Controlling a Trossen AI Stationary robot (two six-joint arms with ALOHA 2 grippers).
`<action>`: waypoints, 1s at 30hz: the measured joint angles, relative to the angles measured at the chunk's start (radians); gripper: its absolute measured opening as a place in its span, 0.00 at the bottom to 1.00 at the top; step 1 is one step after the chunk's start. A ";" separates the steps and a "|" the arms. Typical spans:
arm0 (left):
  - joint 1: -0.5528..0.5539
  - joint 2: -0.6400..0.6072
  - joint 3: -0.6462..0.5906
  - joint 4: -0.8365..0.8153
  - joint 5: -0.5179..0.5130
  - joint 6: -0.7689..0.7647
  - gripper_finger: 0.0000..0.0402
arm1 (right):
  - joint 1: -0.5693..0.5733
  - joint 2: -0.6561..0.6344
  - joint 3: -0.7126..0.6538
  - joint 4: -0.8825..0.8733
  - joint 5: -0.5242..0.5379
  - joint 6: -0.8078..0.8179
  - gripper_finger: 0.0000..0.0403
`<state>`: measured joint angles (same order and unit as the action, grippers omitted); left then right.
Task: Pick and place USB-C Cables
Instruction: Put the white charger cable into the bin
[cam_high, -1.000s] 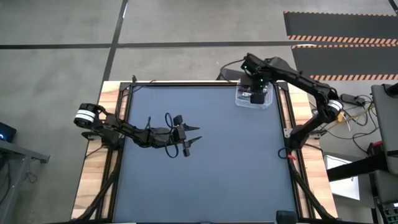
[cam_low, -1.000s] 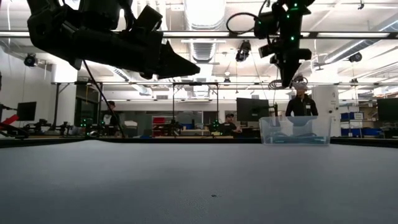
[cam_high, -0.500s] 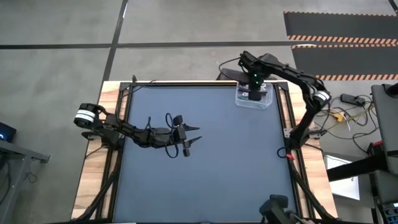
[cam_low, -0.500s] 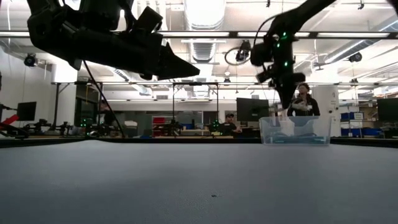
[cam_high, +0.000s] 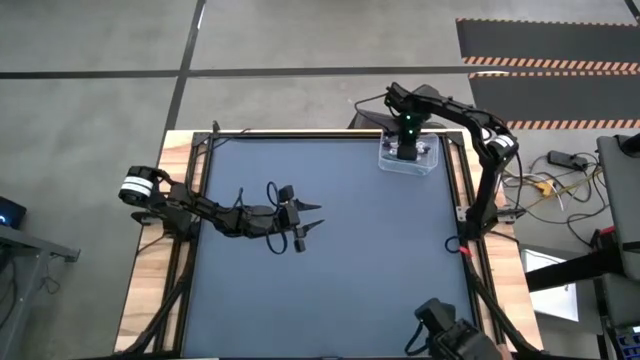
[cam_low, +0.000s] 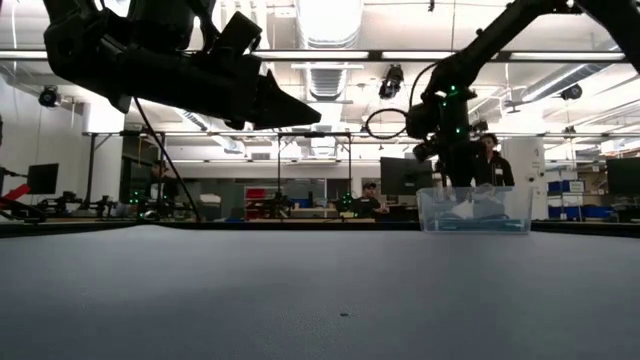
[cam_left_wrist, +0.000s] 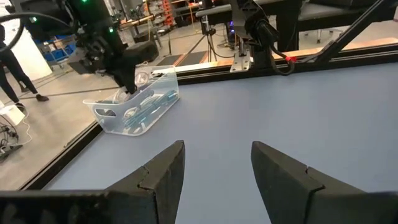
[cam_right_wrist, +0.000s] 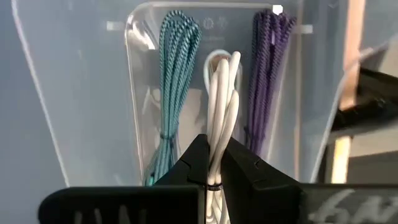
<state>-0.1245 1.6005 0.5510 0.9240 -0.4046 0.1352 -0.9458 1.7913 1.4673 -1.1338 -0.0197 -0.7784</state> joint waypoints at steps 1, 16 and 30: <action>0.000 0.000 0.000 0.000 0.000 0.000 0.42 | -0.002 0.007 0.000 0.004 -0.007 0.000 0.03; 0.000 0.000 0.000 0.000 0.000 0.000 0.42 | -0.002 0.090 0.001 0.032 -0.016 0.032 0.03; 0.000 0.000 0.000 0.001 0.000 0.000 0.42 | -0.002 0.088 0.001 0.052 0.000 0.076 0.23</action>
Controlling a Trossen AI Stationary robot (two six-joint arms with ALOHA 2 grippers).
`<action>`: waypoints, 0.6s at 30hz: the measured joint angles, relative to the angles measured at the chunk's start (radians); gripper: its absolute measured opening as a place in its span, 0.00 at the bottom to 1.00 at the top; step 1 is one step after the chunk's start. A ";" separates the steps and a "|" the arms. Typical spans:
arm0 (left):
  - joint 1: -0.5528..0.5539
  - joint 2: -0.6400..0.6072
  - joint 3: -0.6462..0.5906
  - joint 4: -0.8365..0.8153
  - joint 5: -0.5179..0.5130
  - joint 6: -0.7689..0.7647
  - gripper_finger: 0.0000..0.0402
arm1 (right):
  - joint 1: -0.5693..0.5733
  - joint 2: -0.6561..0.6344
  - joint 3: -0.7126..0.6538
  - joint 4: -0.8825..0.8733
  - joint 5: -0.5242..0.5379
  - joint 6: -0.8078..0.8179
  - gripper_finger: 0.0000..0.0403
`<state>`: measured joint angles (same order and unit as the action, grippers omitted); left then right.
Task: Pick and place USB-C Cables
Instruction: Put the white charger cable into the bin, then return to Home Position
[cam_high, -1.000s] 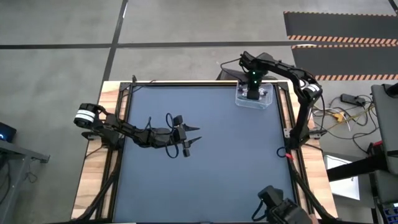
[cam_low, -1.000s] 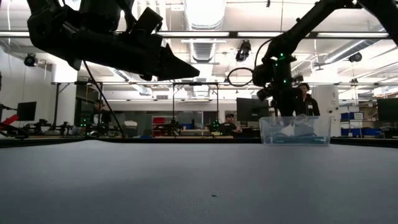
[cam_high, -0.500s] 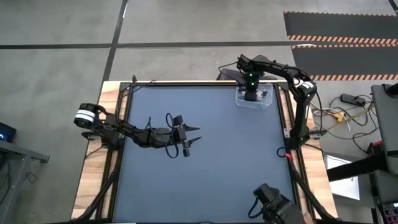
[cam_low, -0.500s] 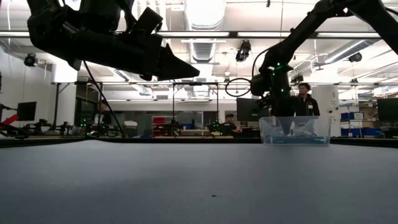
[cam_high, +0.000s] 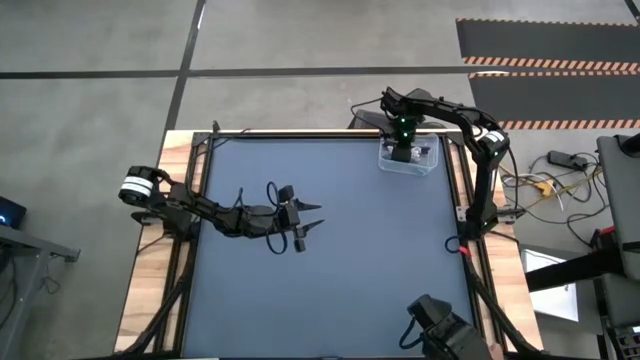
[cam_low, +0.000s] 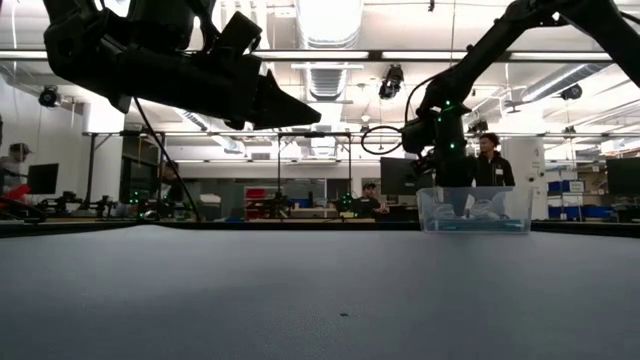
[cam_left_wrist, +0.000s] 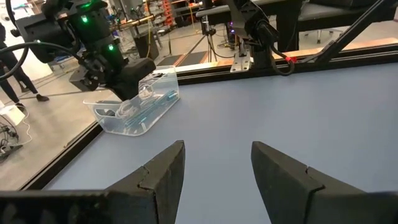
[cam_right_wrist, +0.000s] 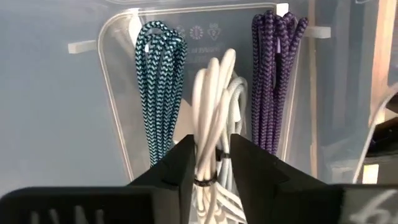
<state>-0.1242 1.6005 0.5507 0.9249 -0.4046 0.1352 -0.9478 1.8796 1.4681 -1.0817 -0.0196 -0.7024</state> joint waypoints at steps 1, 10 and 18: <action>0.000 0.000 0.000 0.000 0.000 0.000 0.42 | 0.000 -0.002 0.000 -0.001 0.007 0.006 0.25; 0.000 0.000 0.000 0.001 0.000 0.000 0.42 | 0.004 -0.093 0.038 -0.042 0.041 0.096 0.32; -0.007 -0.013 0.009 -0.003 0.000 -0.001 0.42 | 0.072 -0.295 0.012 -0.023 -0.276 0.322 0.32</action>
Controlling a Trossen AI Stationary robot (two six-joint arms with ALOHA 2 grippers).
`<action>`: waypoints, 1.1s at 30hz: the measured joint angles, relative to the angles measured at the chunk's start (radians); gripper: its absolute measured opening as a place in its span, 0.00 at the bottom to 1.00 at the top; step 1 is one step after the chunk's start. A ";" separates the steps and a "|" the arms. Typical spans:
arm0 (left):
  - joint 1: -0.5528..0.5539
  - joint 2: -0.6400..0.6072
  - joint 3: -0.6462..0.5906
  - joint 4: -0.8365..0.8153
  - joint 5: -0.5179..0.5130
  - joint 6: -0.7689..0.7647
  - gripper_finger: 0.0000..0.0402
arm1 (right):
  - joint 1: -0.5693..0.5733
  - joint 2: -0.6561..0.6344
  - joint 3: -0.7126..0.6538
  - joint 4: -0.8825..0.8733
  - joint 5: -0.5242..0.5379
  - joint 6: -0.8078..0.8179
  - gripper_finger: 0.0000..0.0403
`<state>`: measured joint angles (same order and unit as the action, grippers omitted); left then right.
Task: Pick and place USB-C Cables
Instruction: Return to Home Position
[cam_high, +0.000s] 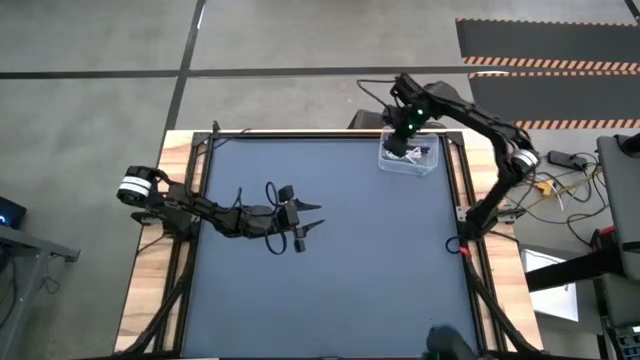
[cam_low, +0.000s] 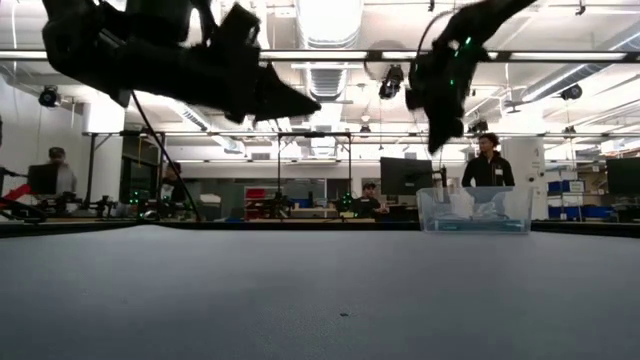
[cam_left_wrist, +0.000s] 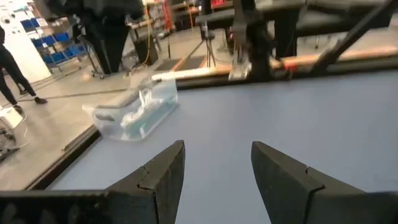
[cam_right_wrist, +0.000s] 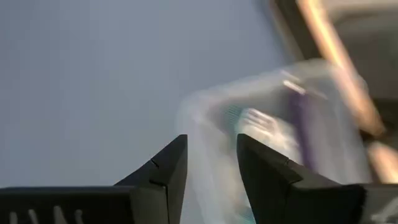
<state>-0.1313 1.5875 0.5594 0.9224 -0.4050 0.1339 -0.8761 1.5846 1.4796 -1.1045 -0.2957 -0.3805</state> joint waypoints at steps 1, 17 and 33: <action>-0.004 -0.010 0.000 0.003 0.000 -0.006 0.42 | 0.022 -0.033 -0.022 0.026 -0.064 0.021 0.31; -0.193 -0.488 -0.016 -0.653 0.112 0.022 0.32 | 0.712 -0.487 -0.784 1.218 -0.016 0.137 0.16; -0.223 -0.992 -0.467 -0.437 0.265 -0.027 0.03 | 0.806 -0.601 -1.283 1.924 0.086 0.111 0.06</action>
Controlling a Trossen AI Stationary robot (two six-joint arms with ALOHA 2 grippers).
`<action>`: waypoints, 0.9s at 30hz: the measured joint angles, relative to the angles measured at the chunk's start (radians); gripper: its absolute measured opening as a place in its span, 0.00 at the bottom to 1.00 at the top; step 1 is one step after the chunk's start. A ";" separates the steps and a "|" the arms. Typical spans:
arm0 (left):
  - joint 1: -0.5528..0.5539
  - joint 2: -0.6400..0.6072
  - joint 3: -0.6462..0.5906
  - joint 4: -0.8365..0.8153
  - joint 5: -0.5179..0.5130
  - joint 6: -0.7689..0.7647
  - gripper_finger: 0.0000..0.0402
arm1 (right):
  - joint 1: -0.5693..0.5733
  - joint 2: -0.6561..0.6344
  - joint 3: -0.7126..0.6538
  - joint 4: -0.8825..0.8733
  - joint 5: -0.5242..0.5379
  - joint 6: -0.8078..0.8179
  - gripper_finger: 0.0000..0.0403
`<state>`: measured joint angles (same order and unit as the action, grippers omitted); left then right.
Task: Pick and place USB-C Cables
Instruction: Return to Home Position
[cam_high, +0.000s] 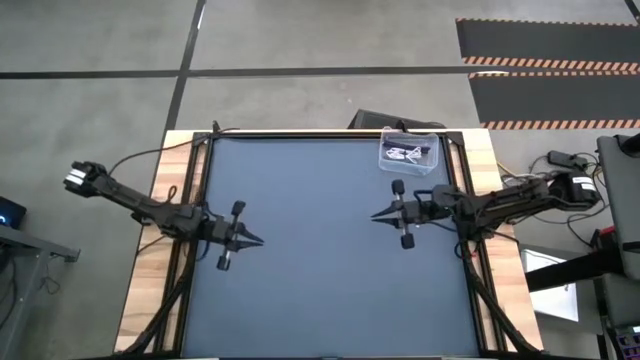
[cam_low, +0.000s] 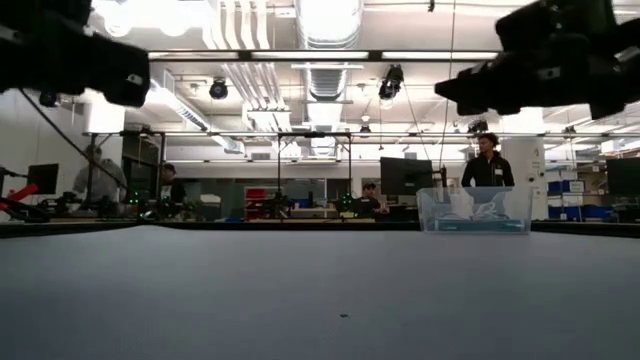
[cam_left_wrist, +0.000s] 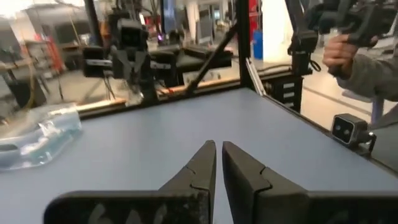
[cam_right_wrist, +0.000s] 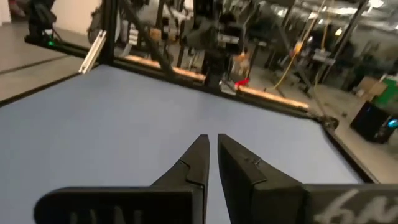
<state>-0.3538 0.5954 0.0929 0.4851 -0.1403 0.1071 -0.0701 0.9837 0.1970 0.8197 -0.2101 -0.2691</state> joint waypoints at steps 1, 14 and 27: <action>0.000 -0.021 -0.028 0.021 -0.010 0.008 0.03 | -0.003 -0.007 -0.022 0.029 0.001 0.000 0.05; 0.000 -0.252 -0.085 -0.039 -0.214 0.163 0.03 | -0.068 -0.224 -0.185 0.115 0.002 0.023 0.03; 0.000 -0.246 -0.085 -0.053 -0.220 0.267 0.03 | -0.068 -0.516 -0.185 0.082 0.003 -0.071 0.03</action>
<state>-0.3534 0.3496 0.0082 0.4324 -0.3603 0.3746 -0.1383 0.4678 0.0116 0.9016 -0.2073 -0.3405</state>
